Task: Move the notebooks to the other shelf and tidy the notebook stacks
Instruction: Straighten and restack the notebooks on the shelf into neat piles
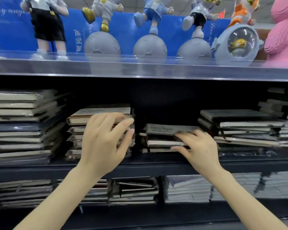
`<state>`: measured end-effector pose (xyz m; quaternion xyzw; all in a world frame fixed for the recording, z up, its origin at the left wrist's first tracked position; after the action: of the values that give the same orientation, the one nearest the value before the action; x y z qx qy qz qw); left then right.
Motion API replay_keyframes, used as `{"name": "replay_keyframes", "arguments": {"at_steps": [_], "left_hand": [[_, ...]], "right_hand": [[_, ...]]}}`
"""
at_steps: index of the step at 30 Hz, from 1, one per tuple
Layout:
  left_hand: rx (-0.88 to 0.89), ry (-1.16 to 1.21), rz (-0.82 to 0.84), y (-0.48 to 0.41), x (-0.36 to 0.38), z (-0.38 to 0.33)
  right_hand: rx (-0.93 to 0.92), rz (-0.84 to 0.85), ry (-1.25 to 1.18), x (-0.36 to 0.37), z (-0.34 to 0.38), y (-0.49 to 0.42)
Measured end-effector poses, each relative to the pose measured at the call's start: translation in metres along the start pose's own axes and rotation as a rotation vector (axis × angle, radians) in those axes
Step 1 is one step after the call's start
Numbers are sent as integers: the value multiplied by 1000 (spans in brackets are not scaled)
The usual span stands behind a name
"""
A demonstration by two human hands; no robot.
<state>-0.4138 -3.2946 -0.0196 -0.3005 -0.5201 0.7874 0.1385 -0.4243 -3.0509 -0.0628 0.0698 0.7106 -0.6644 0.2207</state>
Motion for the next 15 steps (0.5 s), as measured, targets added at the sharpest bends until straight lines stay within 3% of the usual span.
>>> {"name": "replay_keyframes", "arguments": {"at_steps": [3, 7, 9, 13, 15], "left_hand": [[15, 71, -42, -1, -3, -23], [107, 157, 129, -7, 13, -48], [-66, 251, 145, -14, 15, -52], [-732, 749, 196, -24, 21, -53], [-800, 897, 242, -30, 26, -61]], "right_hand": [[-19, -99, -41, -15, 9, 11], [22, -185, -100, -34, 11, 12], [61, -237, -157, -45, 9, 7], [135, -336, -266, -65, 1, 3], [100, -328, -296, -68, -3, 11]]}}
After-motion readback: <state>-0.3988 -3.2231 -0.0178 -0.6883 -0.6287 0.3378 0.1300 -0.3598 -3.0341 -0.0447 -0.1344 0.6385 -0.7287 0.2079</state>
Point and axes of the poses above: each hand's wrist, its own y-axis away from the middle knuckle, its own x-axis out of the palm, z = x × y, the point moved 4 cm from there along -y, towards the middle knuckle, and after that the axes turned 8 degrees about x, right-handed, at the moved point
